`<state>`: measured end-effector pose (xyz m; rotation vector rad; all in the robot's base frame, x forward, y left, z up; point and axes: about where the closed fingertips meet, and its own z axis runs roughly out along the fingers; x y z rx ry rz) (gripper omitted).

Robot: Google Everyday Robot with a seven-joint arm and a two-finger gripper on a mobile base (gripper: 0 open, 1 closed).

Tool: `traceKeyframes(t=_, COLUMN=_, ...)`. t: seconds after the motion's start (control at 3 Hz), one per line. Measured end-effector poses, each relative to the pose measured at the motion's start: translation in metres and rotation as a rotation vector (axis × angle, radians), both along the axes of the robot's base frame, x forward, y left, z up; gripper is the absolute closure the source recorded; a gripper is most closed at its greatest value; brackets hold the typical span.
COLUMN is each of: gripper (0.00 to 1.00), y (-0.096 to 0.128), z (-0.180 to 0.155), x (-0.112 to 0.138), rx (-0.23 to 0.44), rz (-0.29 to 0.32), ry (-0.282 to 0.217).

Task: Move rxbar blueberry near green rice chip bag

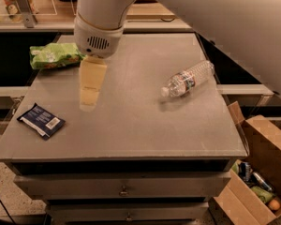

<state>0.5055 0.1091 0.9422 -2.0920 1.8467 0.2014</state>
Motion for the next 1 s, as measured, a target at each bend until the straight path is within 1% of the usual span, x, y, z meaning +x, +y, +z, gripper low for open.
traceKeyframes(t=0.33, gripper=0.00, y=0.018, z=-0.015, x=-0.004, rx=0.064, rz=-0.064, ry=-0.008)
traceKeyframes(t=0.67, gripper=0.00, y=0.033, z=-0.018, x=0.004, rx=0.116, rz=-0.077, ry=-0.041)
traceKeyframes(t=1.0, gripper=0.00, y=0.033, z=-0.017, x=0.004, rx=0.117, rz=-0.076, ry=-0.042)
